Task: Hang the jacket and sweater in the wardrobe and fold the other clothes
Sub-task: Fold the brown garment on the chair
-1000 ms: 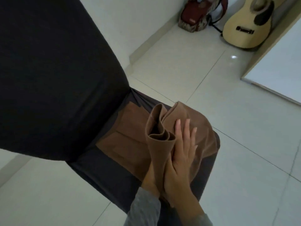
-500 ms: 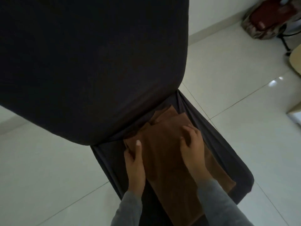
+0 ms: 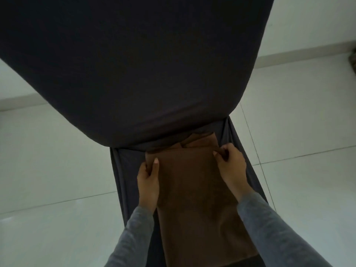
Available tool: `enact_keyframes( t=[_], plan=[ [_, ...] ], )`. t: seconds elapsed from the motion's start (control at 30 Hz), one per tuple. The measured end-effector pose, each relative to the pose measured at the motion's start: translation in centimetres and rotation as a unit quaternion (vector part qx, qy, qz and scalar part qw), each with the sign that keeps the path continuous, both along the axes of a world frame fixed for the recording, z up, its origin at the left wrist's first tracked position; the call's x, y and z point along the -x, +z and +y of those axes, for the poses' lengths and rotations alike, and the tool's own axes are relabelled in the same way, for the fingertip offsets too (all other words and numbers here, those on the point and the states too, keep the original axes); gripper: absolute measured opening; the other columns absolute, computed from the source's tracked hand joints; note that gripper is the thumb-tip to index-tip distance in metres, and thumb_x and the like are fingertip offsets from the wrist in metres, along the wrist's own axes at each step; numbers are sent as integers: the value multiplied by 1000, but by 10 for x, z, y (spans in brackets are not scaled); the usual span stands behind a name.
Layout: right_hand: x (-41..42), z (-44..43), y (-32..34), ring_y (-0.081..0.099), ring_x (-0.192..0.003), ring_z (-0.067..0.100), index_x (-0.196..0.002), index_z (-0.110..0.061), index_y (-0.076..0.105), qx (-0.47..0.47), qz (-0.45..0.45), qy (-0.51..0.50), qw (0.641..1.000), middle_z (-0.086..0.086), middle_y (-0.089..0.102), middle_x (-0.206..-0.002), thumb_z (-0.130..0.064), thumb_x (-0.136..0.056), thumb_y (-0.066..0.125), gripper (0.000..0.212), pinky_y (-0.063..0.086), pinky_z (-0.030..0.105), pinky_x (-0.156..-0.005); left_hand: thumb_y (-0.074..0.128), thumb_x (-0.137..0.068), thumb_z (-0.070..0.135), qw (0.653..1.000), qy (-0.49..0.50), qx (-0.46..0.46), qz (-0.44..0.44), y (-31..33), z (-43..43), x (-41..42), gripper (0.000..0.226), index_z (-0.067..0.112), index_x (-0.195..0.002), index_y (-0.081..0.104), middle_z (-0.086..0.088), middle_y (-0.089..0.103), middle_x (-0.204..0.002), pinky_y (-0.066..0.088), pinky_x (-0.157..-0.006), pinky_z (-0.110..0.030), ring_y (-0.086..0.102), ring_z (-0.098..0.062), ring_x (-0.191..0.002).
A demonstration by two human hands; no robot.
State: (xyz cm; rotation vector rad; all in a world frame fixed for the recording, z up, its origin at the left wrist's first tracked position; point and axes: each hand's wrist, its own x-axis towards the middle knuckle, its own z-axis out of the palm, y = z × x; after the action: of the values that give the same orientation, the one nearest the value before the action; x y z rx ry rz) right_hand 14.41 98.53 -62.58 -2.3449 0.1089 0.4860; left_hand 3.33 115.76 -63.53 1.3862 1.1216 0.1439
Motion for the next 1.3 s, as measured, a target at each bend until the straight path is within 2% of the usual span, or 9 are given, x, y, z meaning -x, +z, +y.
enact_keyframes(
  t=[0.07, 0.13, 0.3, 0.43, 0.6, 0.73, 0.97, 1.17, 1.3],
  plan=[
    [-3, -2, 5, 50, -71, 9, -83, -17, 48, -91, 2, 3, 996, -5, 52, -74, -17, -91, 60, 14, 41, 15, -66, 51, -95, 32, 999, 21, -11, -30, 1, 1, 3, 23, 14, -79, 53, 2, 46, -69, 39, -61, -25, 42, -9, -65],
    [-7, -3, 10, 48, -68, 5, -85, -14, 47, -129, -24, 3, 991, -5, 51, -74, -14, -92, 58, 13, 38, 7, -57, 49, -96, 31, 997, 39, -6, -64, 3, 3, 3, 22, 15, -83, 56, -3, 49, -75, 41, -66, -28, 45, -13, -70],
    [-26, 6, 9, 52, -75, 7, -92, -15, 47, -163, -30, -9, 986, -4, 55, -81, -16, -93, 57, 10, 43, 17, -65, 54, -94, 36, 994, 54, 45, -79, -7, 15, -8, 22, 16, -90, 63, -7, 58, -88, 46, -78, -38, 52, -19, -83],
    [-39, 12, -4, 52, -77, 4, -99, -16, 48, -161, 15, -36, 986, -9, 55, -84, -11, -89, 61, 17, 45, 19, -67, 61, -91, 23, 996, 31, 60, -63, -19, 27, -20, 11, 17, -99, 64, -2, 68, -97, 50, -84, -31, 61, -17, -93],
    [-39, 11, -11, 55, -80, 1, -104, -17, 49, -186, 24, -68, 980, -7, 58, -90, -10, -86, 67, 26, 44, 11, -69, 65, -88, 23, 993, 93, 49, -47, -16, 18, -19, 41, 17, -123, 46, -2, 61, -115, 49, -92, -30, 60, -14, -105],
    [-26, 6, -14, 55, -81, 3, -109, -17, 47, -168, -3, -73, 983, -8, 57, -92, -17, -87, 67, 29, 47, 11, -66, 67, -85, 31, 989, 125, 67, -30, -4, -10, 1, 47, 20, -121, 40, 1, 60, -107, 48, -84, -24, 59, -9, -96],
    [23, -21, -17, 52, -96, 13, -124, -13, 45, -141, -15, -74, 987, 0, 50, -114, -15, -87, 65, 42, 43, 13, -76, 70, -81, 33, 994, 94, -23, 42, -7, -38, 52, 32, 18, -104, 52, 3, 59, -94, 46, -68, -13, 58, -9, -83],
    [54, -37, -14, 55, -79, 10, -103, -15, 52, -79, 3, -59, 995, -8, 57, -86, -22, -92, 60, 15, 38, 9, -65, 56, -91, 35, 994, -9, -69, 83, -5, -51, 74, 19, 19, -81, 57, 4, 60, -73, 41, -57, -10, 55, -5, -62],
    [68, -41, -16, 59, -70, 16, -92, -15, 56, -12, 18, -31, 999, -2, 60, -77, -36, -96, 49, 23, 47, 30, -70, 37, -99, 32, 986, -50, -128, 95, -5, -59, 84, 25, 21, -79, 48, 2, 54, -64, 40, -48, -17, 45, -4, -49]
  ],
)
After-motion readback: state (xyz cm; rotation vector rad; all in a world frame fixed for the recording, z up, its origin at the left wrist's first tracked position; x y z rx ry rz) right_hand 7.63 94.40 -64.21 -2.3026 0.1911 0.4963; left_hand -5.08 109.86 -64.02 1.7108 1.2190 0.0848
